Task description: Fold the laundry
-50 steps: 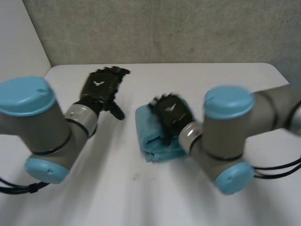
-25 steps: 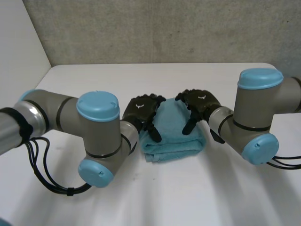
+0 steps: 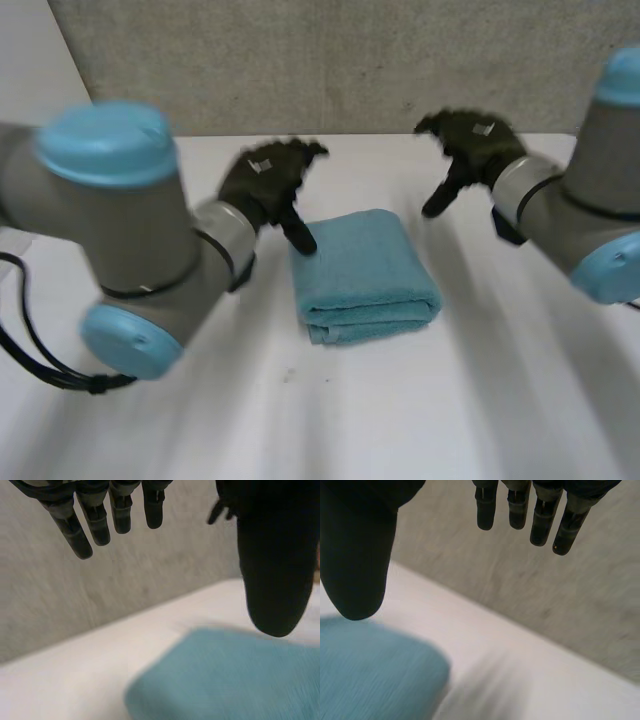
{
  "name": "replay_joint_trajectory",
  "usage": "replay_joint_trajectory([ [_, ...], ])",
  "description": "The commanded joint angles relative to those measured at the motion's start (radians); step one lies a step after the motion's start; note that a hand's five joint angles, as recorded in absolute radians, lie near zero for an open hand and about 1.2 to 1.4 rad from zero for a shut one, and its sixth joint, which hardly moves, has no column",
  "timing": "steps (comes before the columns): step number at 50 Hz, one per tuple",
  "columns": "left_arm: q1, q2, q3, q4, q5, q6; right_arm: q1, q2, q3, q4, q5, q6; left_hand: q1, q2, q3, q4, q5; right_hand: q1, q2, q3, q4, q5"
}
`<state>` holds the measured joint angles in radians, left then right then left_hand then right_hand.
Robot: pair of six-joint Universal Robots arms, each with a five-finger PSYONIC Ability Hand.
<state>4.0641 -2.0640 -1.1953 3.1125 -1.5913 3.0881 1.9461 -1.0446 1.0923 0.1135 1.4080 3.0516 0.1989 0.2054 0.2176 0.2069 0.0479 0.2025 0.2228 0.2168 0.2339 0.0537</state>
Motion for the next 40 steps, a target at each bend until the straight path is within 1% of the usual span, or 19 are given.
replay_joint_trajectory([
  [1,0.198,0.298,0.019,-0.181,0.010,0.006,-0.056,-0.268,0.038,0.012,0.187,0.033,-0.024,-0.031,-0.043,-0.032,-0.048,-0.028,-0.048,-0.042,-0.059,-0.054],
  [2,0.199,0.298,0.019,-0.181,0.010,0.006,-0.056,-0.268,0.038,0.012,0.187,0.033,-0.024,-0.031,-0.043,-0.032,-0.048,-0.028,-0.048,-0.042,-0.059,-0.054],
  [4,0.254,0.370,0.019,-0.250,0.016,0.017,-0.081,-0.334,0.076,0.044,0.216,0.007,-0.024,-0.031,-0.043,-0.032,-0.048,-0.028,-0.048,-0.042,-0.059,-0.054],
  [5,0.254,0.370,0.019,-0.250,0.016,0.017,-0.081,-0.334,0.077,0.045,0.216,0.007,-0.024,-0.031,-0.043,-0.032,-0.048,-0.028,-0.048,-0.042,-0.059,-0.054],
  [7,0.282,0.412,0.005,-0.296,0.039,0.021,-0.092,-0.374,0.106,0.090,0.215,-0.011,-0.024,-0.031,-0.043,-0.032,-0.048,-0.028,-0.048,-0.042,-0.059,-0.054],
  [10,0.285,0.424,-0.009,-0.311,0.059,0.023,-0.092,-0.387,0.121,0.107,0.213,-0.014,-0.024,-0.031,-0.043,-0.032,-0.048,-0.028,-0.048,-0.042,-0.059,-0.054],
  [12,0.288,0.447,-0.039,-0.330,0.109,0.021,-0.092,-0.408,0.146,0.130,0.209,-0.017,-0.024,-0.031,-0.043,-0.032,-0.048,-0.028,-0.048,-0.042,-0.059,-0.054],
  [13,0.288,0.447,-0.040,-0.330,0.109,0.021,-0.092,-0.420,0.159,0.137,0.206,-0.017,-0.024,-0.031,-0.043,-0.032,-0.048,-0.028,-0.048,-0.042,-0.059,-0.054],
  [14,0.291,0.462,-0.055,-0.331,0.134,0.020,-0.092,-0.420,0.159,0.137,0.206,-0.017,-0.024,-0.031,-0.043,-0.032,-0.048,-0.028,-0.048,-0.042,-0.059,-0.054],
  [17,0.306,0.478,-0.081,-0.328,0.158,0.020,-0.099,-0.431,0.192,0.134,0.200,-0.020,-0.024,-0.031,-0.043,-0.032,-0.048,-0.028,-0.048,-0.042,-0.059,-0.054],
  [22,0.321,0.479,-0.092,-0.325,0.163,0.014,-0.115,-0.445,0.232,0.117,0.181,-0.022,-0.024,-0.031,-0.043,-0.032,-0.048,-0.028,-0.048,-0.042,-0.059,-0.054],
  [27,0.320,0.479,-0.113,-0.304,0.163,0.014,-0.115,-0.453,0.241,0.112,0.146,-0.022,-0.024,-0.031,-0.043,-0.032,-0.048,-0.028,-0.048,-0.042,-0.059,-0.054],
  [29,0.317,0.481,-0.121,-0.288,0.163,0.014,-0.113,-0.468,0.273,0.107,0.134,-0.022,-0.024,-0.031,-0.043,-0.032,-0.048,-0.028,-0.048,-0.042,-0.059,-0.054],
  [34,0.308,0.482,-0.162,-0.221,0.163,0.017,-0.104,-0.479,0.311,0.066,0.124,-0.024,-0.024,-0.031,-0.043,-0.032,-0.048,-0.028,-0.048,-0.042,-0.059,-0.054],
  [40,0.305,0.502,-0.167,-0.210,0.160,0.017,-0.104,-0.479,0.319,0.049,0.123,-0.025,-0.024,-0.031,-0.043,-0.032,-0.048,-0.028,-0.048,-0.042,-0.059,-0.054],
])
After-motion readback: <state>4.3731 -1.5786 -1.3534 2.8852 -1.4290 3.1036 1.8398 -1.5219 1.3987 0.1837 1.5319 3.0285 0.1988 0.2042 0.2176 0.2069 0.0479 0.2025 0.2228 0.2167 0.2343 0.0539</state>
